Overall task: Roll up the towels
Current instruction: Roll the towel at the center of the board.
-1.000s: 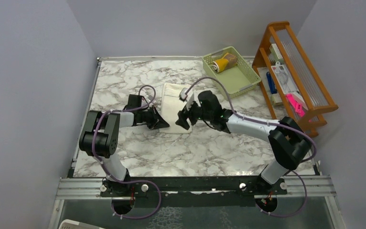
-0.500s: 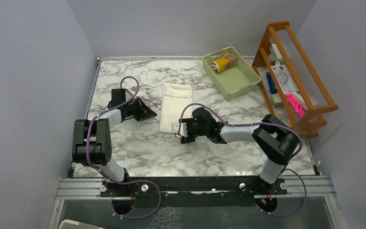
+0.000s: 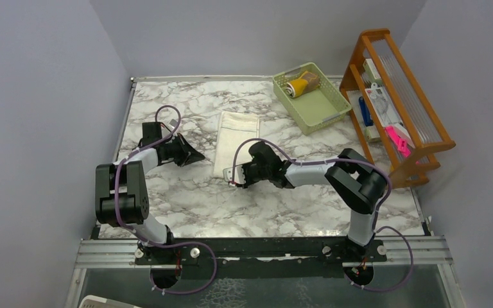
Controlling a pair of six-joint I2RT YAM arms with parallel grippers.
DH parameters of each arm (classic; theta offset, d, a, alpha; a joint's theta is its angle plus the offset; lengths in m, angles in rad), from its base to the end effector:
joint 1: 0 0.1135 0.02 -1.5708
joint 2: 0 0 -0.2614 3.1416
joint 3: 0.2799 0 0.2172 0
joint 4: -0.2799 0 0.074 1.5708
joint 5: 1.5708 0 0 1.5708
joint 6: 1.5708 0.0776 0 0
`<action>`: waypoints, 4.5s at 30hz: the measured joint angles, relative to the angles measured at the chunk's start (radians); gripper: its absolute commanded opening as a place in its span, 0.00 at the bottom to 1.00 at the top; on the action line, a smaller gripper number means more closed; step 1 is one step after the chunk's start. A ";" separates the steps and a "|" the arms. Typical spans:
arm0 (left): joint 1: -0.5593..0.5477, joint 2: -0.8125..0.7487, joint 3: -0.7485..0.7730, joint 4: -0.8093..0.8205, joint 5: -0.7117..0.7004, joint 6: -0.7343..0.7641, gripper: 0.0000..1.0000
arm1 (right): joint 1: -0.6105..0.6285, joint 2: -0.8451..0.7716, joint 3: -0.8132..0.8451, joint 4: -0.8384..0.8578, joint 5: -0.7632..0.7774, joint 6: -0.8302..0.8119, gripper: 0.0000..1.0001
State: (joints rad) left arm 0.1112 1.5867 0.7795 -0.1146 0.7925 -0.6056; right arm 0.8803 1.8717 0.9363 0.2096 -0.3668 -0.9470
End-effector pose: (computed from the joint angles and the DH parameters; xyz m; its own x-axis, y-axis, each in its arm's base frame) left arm 0.2939 -0.0228 0.1632 -0.8501 -0.4971 -0.1739 -0.1631 0.5626 -0.8105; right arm 0.2201 0.3101 0.1336 0.4758 -0.6136 -0.6301 -0.8633 -0.1888 -0.4681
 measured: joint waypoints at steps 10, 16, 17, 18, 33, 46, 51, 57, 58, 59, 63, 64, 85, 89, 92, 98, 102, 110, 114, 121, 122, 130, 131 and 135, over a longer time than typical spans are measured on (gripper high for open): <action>0.040 0.000 0.000 -0.035 0.003 0.040 0.00 | 0.004 0.036 0.079 -0.095 0.015 0.005 0.01; 0.044 -0.019 0.000 -0.030 -0.008 0.043 0.00 | 0.002 0.093 0.218 -0.212 0.006 0.288 0.01; 0.044 -0.032 0.000 -0.030 -0.013 0.045 0.00 | 0.001 0.101 0.233 -0.220 -0.008 0.340 0.01; 0.044 -0.048 0.000 -0.029 -0.019 0.048 0.00 | -0.001 0.103 0.237 -0.222 -0.031 0.390 0.01; 0.045 -0.164 0.044 -0.004 -0.032 0.089 0.00 | -0.143 0.201 0.336 -0.297 -0.522 0.858 0.01; -0.109 -0.245 -0.071 0.103 -0.023 0.047 0.00 | -0.272 0.427 0.583 -0.532 -0.663 1.119 0.01; -0.231 -0.230 -0.162 0.219 -0.021 -0.044 0.00 | -0.300 0.437 0.561 -0.533 -0.703 1.184 0.01; -0.315 -0.182 -0.204 0.322 -0.046 -0.128 0.00 | -0.312 0.446 0.559 -0.532 -0.718 1.225 0.01; -0.317 -0.174 -0.206 0.337 -0.061 -0.135 0.00 | -0.312 0.446 0.558 -0.531 -0.718 1.228 0.01; -0.317 -0.166 -0.208 0.350 -0.074 -0.139 0.00 | -0.312 0.446 0.558 -0.531 -0.718 1.231 0.01; -0.316 -0.117 -0.224 0.396 -0.152 -0.144 0.00 | -0.312 0.446 0.557 -0.529 -0.719 1.230 0.03; -0.316 -0.106 -0.230 0.399 -0.169 -0.144 0.00 | -0.313 0.445 0.554 -0.527 -0.719 1.228 0.06; -0.318 0.003 -0.263 0.482 -0.284 -0.133 0.00 | -0.282 -0.097 0.178 -0.243 -0.193 0.920 0.58; -0.319 0.011 -0.256 0.483 -0.284 -0.131 0.00 | -0.178 -0.192 0.061 -0.092 -0.167 0.695 0.62; -0.321 0.019 -0.250 0.483 -0.284 -0.127 0.00 | -0.103 -0.206 -0.025 -0.030 -0.166 0.508 0.64; -0.323 0.024 -0.244 0.481 -0.283 -0.119 0.00 | -0.022 -0.195 -0.072 -0.042 -0.134 0.207 0.59; -0.323 0.038 -0.234 0.481 -0.278 -0.118 0.00 | -0.010 -0.154 -0.047 -0.056 -0.093 0.099 0.52; -0.323 0.058 -0.218 0.481 -0.259 -0.118 0.00 | -0.002 -0.108 -0.040 -0.097 -0.039 0.043 0.48; -0.323 0.079 -0.205 0.488 -0.244 -0.119 0.00 | -0.002 -0.108 -0.055 -0.097 -0.020 0.039 0.47; -0.323 0.092 -0.198 0.496 -0.231 -0.119 0.00 | -0.002 -0.105 -0.070 -0.098 0.010 0.053 0.46; -0.323 0.092 -0.198 0.496 -0.231 -0.119 0.00 | -0.002 -0.103 -0.069 -0.096 0.011 0.056 0.46; -0.322 0.093 -0.188 0.481 -0.227 -0.118 0.00 | -0.003 -0.040 0.002 -0.107 0.046 0.095 0.26; -0.322 0.092 -0.185 0.475 -0.225 -0.118 0.00 | -0.005 -0.029 0.020 -0.123 0.044 0.101 0.23; -0.323 0.072 -0.154 0.391 -0.225 -0.115 0.00 | -0.018 0.009 0.100 -0.211 0.023 0.130 0.02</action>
State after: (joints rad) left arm -0.2119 1.6585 0.6250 0.2760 0.5678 -0.7208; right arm 0.8619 1.8805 1.0367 -0.0013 -0.3435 -0.8173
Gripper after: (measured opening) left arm 0.009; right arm 0.169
